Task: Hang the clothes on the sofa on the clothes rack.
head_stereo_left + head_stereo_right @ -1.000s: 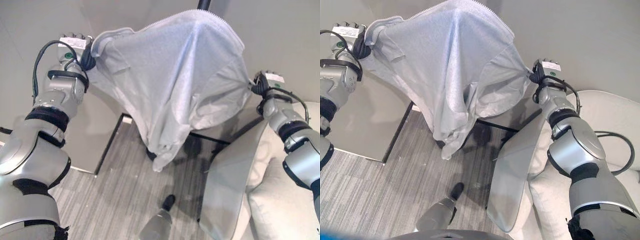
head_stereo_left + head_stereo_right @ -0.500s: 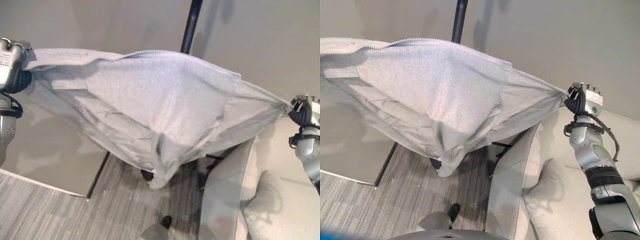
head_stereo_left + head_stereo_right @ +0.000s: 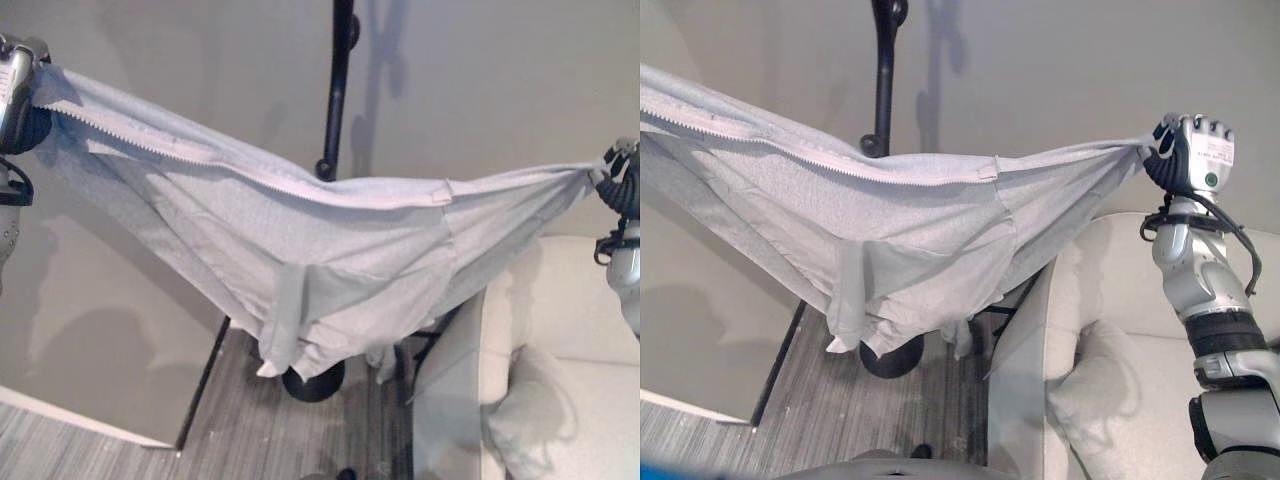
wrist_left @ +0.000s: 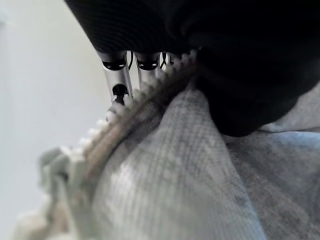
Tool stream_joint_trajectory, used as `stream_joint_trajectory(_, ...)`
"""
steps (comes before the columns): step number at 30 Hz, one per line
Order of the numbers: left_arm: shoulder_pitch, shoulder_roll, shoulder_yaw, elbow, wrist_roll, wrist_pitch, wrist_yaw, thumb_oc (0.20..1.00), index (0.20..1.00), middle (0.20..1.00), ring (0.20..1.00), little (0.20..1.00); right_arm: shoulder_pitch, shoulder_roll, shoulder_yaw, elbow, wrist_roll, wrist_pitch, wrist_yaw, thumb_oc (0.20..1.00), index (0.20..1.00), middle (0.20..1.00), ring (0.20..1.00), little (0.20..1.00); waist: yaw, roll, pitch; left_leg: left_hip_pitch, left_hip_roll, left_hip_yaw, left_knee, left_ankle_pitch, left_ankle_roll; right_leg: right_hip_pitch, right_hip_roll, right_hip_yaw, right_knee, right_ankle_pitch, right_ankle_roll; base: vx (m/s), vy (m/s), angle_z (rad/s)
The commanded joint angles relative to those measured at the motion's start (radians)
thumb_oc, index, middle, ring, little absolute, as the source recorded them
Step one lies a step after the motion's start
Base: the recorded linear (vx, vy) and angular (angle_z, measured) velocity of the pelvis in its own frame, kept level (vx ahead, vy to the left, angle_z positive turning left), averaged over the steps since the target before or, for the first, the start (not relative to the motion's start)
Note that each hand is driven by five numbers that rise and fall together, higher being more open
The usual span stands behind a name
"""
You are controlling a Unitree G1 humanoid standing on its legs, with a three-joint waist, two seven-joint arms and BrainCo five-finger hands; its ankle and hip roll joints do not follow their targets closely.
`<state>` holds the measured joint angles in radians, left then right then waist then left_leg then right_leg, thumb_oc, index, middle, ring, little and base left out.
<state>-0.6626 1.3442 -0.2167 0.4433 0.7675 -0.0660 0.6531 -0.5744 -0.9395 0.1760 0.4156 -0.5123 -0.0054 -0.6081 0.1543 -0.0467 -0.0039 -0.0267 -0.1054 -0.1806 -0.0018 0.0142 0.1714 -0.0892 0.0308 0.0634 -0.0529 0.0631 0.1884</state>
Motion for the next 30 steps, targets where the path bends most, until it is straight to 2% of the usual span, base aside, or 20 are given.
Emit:
stream_joint_trajectory(1,-0.148,0.021,-0.083,0.059,-0.016,0.032,0.043,0.200,0.200,0.200,0.200,0.200,-0.139,-0.134,-0.015,0.066,0.012,0.016,-0.081,0.200,0.200,0.200,0.200,0.200,-0.004,0.011,-0.060,0.094,-0.040,-0.090,-0.085,-0.078,-0.115,-0.058,0.047,-0.004,0.018,0.024,-0.015,0.10,0.039,0.47)
stream_joint_trajectory(3,-0.203,0.025,-0.132,0.105,-0.016,0.063,0.055,0.200,0.200,0.200,0.200,0.200,-0.143,-0.187,-0.040,0.076,-0.003,0.038,-0.107,0.200,0.200,0.200,0.200,0.200,-0.035,0.002,-0.059,0.130,-0.064,-0.112,-0.085,-0.094,-0.114,-0.061,0.076,0.004,0.016,0.042,-0.012,0.21,0.039,0.48)
stream_joint_trajectory(6,-0.216,0.034,-0.145,0.117,-0.007,0.065,0.059,0.200,0.200,0.200,0.200,0.200,-0.104,-0.213,-0.083,0.078,-0.018,0.048,-0.120,0.200,0.200,0.200,0.200,0.200,-0.047,-0.006,-0.073,0.157,-0.061,-0.120,-0.085,-0.115,-0.120,-0.024,0.070,0.006,0.000,0.038,-0.032,0.19,0.002,0.47)
stream_joint_trajectory(9,-0.189,0.069,-0.118,0.146,-0.008,0.073,0.071,0.200,0.200,0.200,0.200,0.200,-0.052,-0.262,-0.135,0.077,-0.032,0.051,-0.124,0.200,0.200,0.200,0.200,0.200,-0.060,-0.004,-0.102,0.187,-0.029,-0.109,-0.085,-0.147,-0.146,-0.002,0.074,0.004,0.003,0.020,-0.044,0.27,-0.011,0.25)
stream_joint_trajectory(10,-0.198,0.088,-0.120,0.188,-0.022,0.090,0.081,0.200,0.200,0.200,0.200,0.200,-0.059,-0.300,-0.121,0.094,-0.041,0.055,-0.134,0.200,0.200,0.200,0.200,0.200,-0.068,0.004,-0.112,0.202,-0.012,-0.114,-0.085,-0.154,-0.163,0.002,0.079,0.005,0.010,0.005,-0.049,0.24,0.020,0.12)
stream_joint_trajectory(11,-0.202,0.087,-0.125,0.193,-0.024,0.090,0.083,0.200,0.200,0.200,0.200,0.200,-0.066,-0.301,-0.114,0.098,-0.039,0.054,-0.136,0.200,0.200,0.200,0.200,0.200,-0.069,0.007,-0.111,0.204,-0.010,-0.115,-0.085,-0.156,-0.164,0.003,0.081,0.003,0.013,0.003,-0.050,0.24,0.026,-0.02)
stream_joint_trajectory(13,-0.235,0.110,-0.143,0.227,-0.034,0.105,0.092,0.200,0.200,0.200,0.200,0.200,-0.082,-0.336,-0.095,0.132,-0.034,0.057,-0.137,0.200,0.200,0.200,0.200,0.200,-0.083,0.016,-0.115,0.221,0.011,-0.113,-0.085,-0.169,-0.187,0.012,0.087,0.000,0.023,-0.015,-0.058,0.20,0.014,-0.15)
stream_joint_trajectory(15,-0.262,0.136,-0.163,0.269,-0.045,0.116,0.093,0.200,0.200,0.200,0.200,0.200,-0.108,-0.398,-0.072,0.183,-0.045,0.068,-0.143,0.200,0.200,0.200,0.200,0.200,-0.086,0.019,-0.117,0.239,0.043,-0.099,-0.085,-0.145,-0.223,0.033,0.092,-0.007,0.027,-0.032,-0.069,0.25,0.048,-0.09)
stream_joint_trajectory(18,-0.268,0.148,-0.168,0.273,-0.055,0.116,0.076,0.200,0.200,0.200,0.200,0.200,-0.152,-0.416,-0.047,0.188,-0.023,0.055,-0.135,0.200,0.200,0.200,0.200,0.200,-0.072,0.005,-0.103,0.215,0.054,-0.075,-0.034,-0.142,-0.242,0.052,0.081,-0.004,0.025,-0.040,-0.071,0.11,0.057,0.03)
stream_joint_trajectory(20,-0.293,0.150,-0.206,0.303,-0.063,0.102,0.065,0.200,0.200,0.200,0.200,0.200,-0.231,-0.427,0.026,0.209,0.005,0.033,-0.131,0.200,0.200,0.200,0.200,0.200,-0.054,-0.007,-0.090,0.181,0.060,-0.048,0.006,-0.149,-0.245,0.061,0.059,-0.007,0.023,-0.038,-0.071,0.05,0.085,-0.08)
stream_joint_trajectory(21,-0.326,0.127,-0.257,0.331,-0.086,0.089,0.059,0.200,0.200,0.200,0.200,0.200,-0.310,-0.415,0.113,0.247,0.041,0.009,-0.110,0.200,0.200,0.200,0.200,0.200,-0.029,-0.028,-0.077,0.148,0.098,-0.019,-0.004,-0.152,-0.241,0.067,0.025,-0.019,0.017,-0.042,-0.069,0.09,0.104,0.23)
stream_joint_trajectory(22,-0.367,0.124,-0.303,0.357,-0.102,0.081,0.061,0.200,0.200,0.200,0.200,0.200,-0.385,-0.410,0.193,0.277,0.056,0.001,-0.104,0.200,0.200,0.200,0.200,0.200,-0.021,-0.036,-0.075,0.129,0.118,-0.012,-0.017,-0.145,-0.238,0.072,0.014,-0.026,0.009,-0.052,-0.069,0.07,0.091,0.31)
stream_joint_trajectory(23,-0.376,0.119,-0.317,0.364,-0.111,0.081,0.058,0.200,0.200,0.200,0.200,0.200,-0.406,-0.402,0.221,0.287,0.063,-0.001,-0.098,0.200,0.200,0.200,0.200,0.200,-0.007,-0.044,-0.066,0.101,0.131,-0.019,-0.029,-0.129,-0.235,0.076,0.007,-0.032,0.004,-0.057,-0.071,0.05,0.029,0.04)
stream_joint_trajectory(24,-0.385,0.118,-0.326,0.369,-0.114,0.081,0.058,0.200,0.200,0.200,0.200,0.200,-0.422,-0.401,0.236,0.295,0.065,-0.002,-0.098,0.200,0.200,0.200,0.200,0.200,-0.009,-0.044,-0.068,0.100,0.130,-0.020,-0.033,-0.125,-0.235,0.074,0.005,-0.033,0.003,-0.057,-0.071,0.06,0.064,-0.22)
stream_joint_trajectory(25,-0.394,0.093,-0.353,0.386,-0.126,0.065,0.041,0.200,0.200,0.200,0.200,0.200,-0.475,-0.375,0.291,0.329,0.076,-0.017,-0.086,0.200,0.200,0.200,0.200,0.200,0.001,-0.046,-0.058,0.042,0.120,-0.038,-0.084,-0.073,-0.232,0.085,0.004,-0.037,-0.010,-0.068,-0.082,0.06,0.088,-0.22)
stream_joint_trajectory(26,-0.394,0.081,-0.365,0.387,-0.126,0.059,0.038,0.200,0.200,0.200,0.200,0.200,-0.495,-0.360,0.313,0.353,0.083,-0.020,-0.082,0.200,0.200,0.200,0.200,0.200,0.011,-0.044,-0.050,0.001,0.103,-0.043,-0.085,-0.056,-0.235,0.094,0.004,-0.037,-0.011,-0.071,-0.086,0.06,0.090,-0.06)
stream_joint_trajectory(27,-0.398,0.080,-0.367,0.390,-0.127,0.058,0.038,0.200,0.200,0.200,0.200,0.200,-0.509,-0.359,0.327,0.361,0.085,-0.022,-0.083,0.200,0.200,0.200,0.200,0.200,0.009,-0.044,-0.052,-0.003,0.101,-0.045,-0.085,-0.054,-0.234,0.092,0.002,-0.039,-0.012,-0.071,-0.085,0.03,0.076,0.10)
stream_joint_trajectory(28,-0.395,0.060,-0.377,0.404,-0.130,0.052,0.034,0.200,0.200,0.200,0.200,0.200,-0.522,-0.339,0.351,0.395,0.091,-0.024,-0.077,0.200,0.200,0.200,0.200,0.200,0.016,-0.043,-0.044,-0.048,0.076,-0.042,-0.085,-0.051,-0.234,0.102,0.000,-0.038,-0.015,-0.075,-0.085,0.06,0.077,0.19)
stream_joint_trajectory(30,-0.426,-0.012,-0.442,0.540,-0.148,0.039,0.010,0.200,0.200,0.200,0.200,0.200,-0.647,-0.296,0.497,0.512,0.091,-0.019,-0.045,0.200,0.200,0.200,0.200,0.200,0.015,-0.038,-0.035,-0.145,0.044,0.012,-0.085,-0.048,-0.237,0.125,-0.016,-0.036,-0.004,-0.100,-0.086,0.19,0.180,0.46)
